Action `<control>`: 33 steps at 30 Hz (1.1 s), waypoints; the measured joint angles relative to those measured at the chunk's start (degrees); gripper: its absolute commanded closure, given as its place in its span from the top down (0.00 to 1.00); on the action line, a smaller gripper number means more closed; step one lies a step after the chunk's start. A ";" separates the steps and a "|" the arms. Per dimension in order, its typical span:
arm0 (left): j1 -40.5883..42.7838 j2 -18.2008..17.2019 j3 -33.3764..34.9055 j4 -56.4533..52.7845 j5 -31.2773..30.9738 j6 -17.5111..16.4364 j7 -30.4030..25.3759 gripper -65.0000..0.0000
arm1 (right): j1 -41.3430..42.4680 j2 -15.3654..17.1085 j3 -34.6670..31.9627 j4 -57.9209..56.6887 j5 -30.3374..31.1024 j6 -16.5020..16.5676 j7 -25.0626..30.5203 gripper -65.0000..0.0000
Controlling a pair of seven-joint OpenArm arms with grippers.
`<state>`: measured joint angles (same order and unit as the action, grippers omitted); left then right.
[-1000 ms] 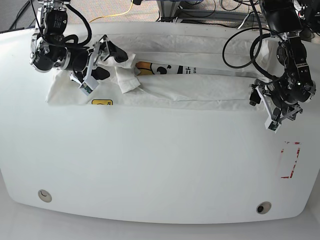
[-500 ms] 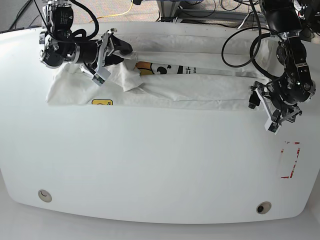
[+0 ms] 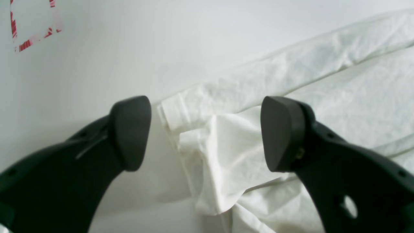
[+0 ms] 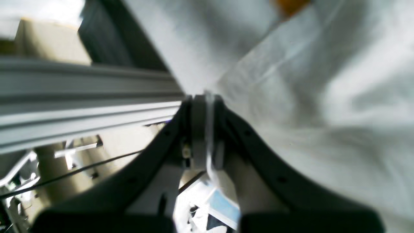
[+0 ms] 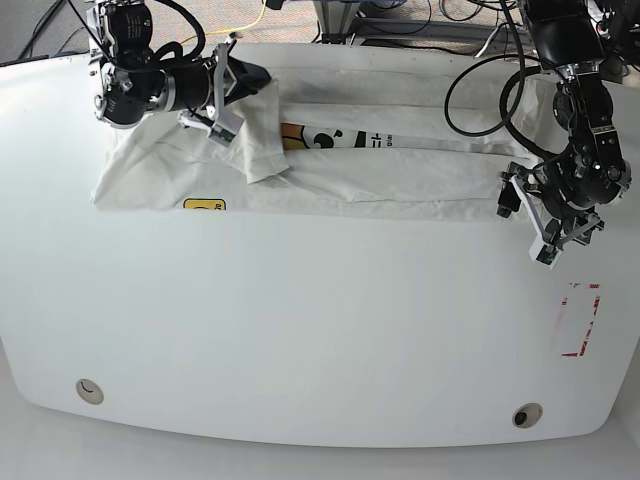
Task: Layout the t-shirt on the table in an organized manner, then fold the t-shirt properly
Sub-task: 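Fold the held sleeve side inward over the shirt with the right gripper, then move the left gripper onto the shirt's other side edge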
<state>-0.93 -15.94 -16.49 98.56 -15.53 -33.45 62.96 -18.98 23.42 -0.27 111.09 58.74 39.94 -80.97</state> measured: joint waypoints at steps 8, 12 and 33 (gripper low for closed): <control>-0.02 0.00 0.00 -0.07 0.02 0.00 0.02 0.77 | -3.37 3.15 -2.78 0.17 9.03 -0.07 -0.15 0.41; -0.04 0.02 0.04 -0.07 -0.15 -0.02 0.00 0.77 | -3.67 4.50 -2.73 0.28 14.29 -0.07 0.11 0.84; 5.68 0.94 6.47 12.52 -1.97 -0.07 1.46 0.77 | 4.66 0.37 14.56 -2.95 12.57 -0.02 0.81 0.23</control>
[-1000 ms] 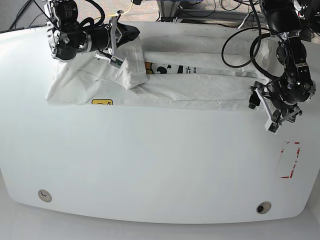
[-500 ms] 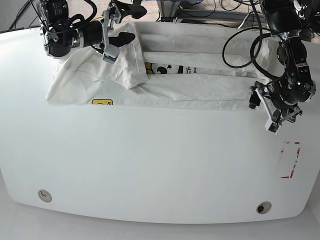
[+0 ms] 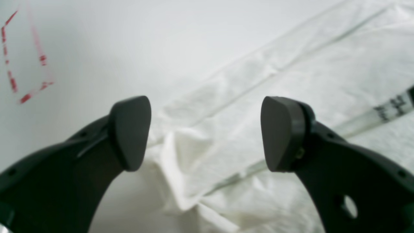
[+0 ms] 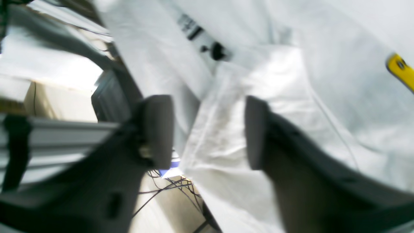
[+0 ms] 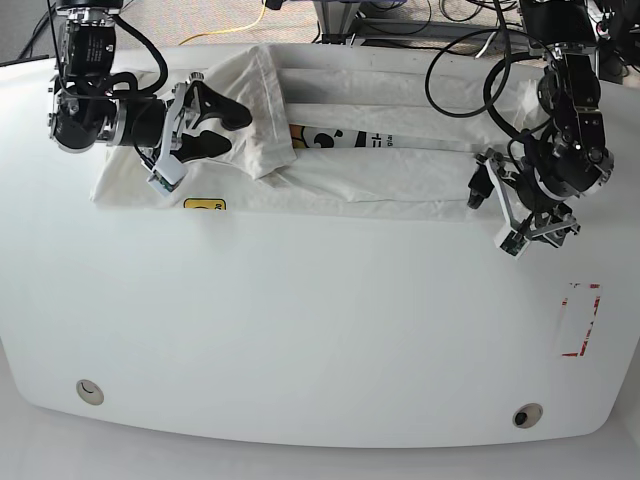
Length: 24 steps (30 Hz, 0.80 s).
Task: Layout the t-shirt on the table in an organized manner, then fold the t-shirt properly
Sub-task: 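Move the left gripper onto the shirt's other side edge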
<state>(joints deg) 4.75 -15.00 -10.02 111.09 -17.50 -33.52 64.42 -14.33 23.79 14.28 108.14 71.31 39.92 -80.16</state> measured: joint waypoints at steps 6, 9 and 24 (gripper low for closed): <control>4.33 0.15 -2.47 2.10 -6.71 0.09 0.28 0.77 | -0.61 -2.56 -0.28 -5.27 -8.26 -0.04 -0.90 0.18; 6.75 0.17 -6.67 1.97 -12.72 0.09 0.31 0.77 | -1.11 -2.71 -0.09 -6.84 -11.45 -0.02 -0.76 0.20; 14.56 -0.22 -6.69 -4.31 -18.69 0.17 -0.31 0.60 | -1.73 -2.71 -0.13 -13.09 -26.67 0.57 11.30 0.21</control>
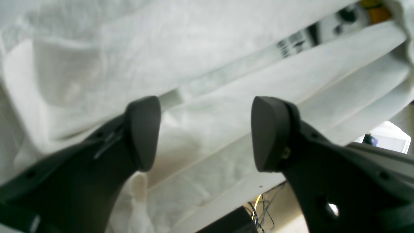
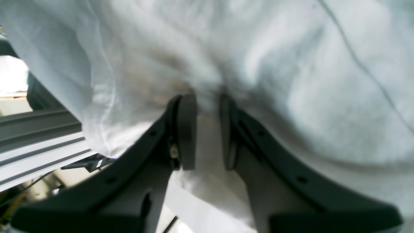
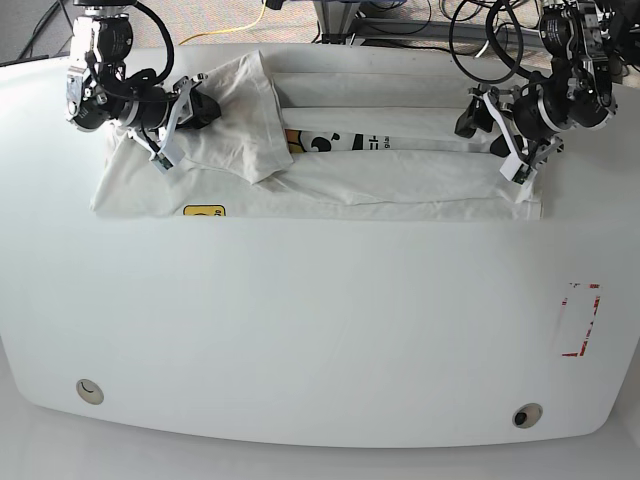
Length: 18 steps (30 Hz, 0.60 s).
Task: Layout the t-shirt on the table in an organized manner, then fold the t-shirt properly
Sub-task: 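Move the left gripper onto the shirt's other side edge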
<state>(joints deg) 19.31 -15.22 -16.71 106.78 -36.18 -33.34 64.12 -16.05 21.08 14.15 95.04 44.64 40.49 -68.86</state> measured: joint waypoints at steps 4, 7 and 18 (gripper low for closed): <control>-2.27 -0.87 3.50 -7.48 3.26 -0.50 -1.27 0.60 | 0.15 -0.48 0.00 -0.46 -4.24 0.28 3.04 0.20; -6.32 -2.25 5.86 -11.61 2.14 -1.09 -2.03 0.59 | 0.76 -0.50 0.07 -2.19 -5.84 0.98 6.73 0.20; -16.90 -2.58 8.74 -22.67 2.14 -1.16 -5.75 0.59 | 5.86 -0.48 0.63 -14.03 -7.32 2.71 18.91 0.20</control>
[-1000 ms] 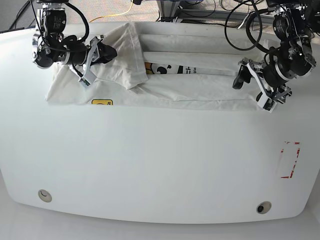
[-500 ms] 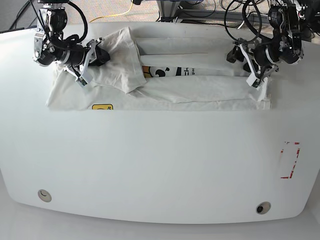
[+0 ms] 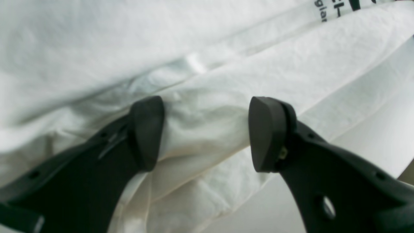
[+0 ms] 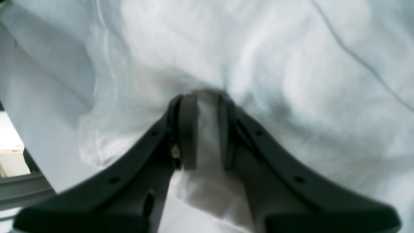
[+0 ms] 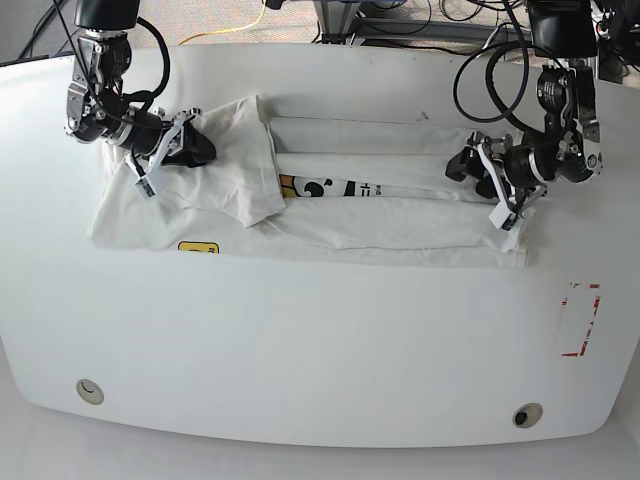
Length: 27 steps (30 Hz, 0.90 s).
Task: Layout the t-shirt on the table in an organized manner, then fold the t-shirt properly
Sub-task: 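Move the left gripper onto the shirt's other side edge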
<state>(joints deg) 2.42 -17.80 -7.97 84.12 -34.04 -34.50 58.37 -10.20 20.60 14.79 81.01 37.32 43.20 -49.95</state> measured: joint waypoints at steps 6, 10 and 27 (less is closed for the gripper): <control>-0.79 0.15 0.31 1.62 1.11 0.42 4.33 0.59 | 1.07 0.46 -0.20 -1.75 -0.68 0.39 2.19 0.20; -0.17 0.20 0.37 5.99 3.21 0.81 9.14 0.60 | 1.55 0.68 -0.22 -1.99 -0.92 0.37 2.01 0.20; 4.50 0.15 -6.73 20.65 4.28 -5.40 11.45 0.80 | 2.05 0.63 -0.22 -2.01 -1.60 0.20 1.90 0.20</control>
<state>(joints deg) 6.92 -17.65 -14.70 104.77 -29.76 -39.90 69.82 -8.14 21.23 14.57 79.00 35.73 43.40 -48.05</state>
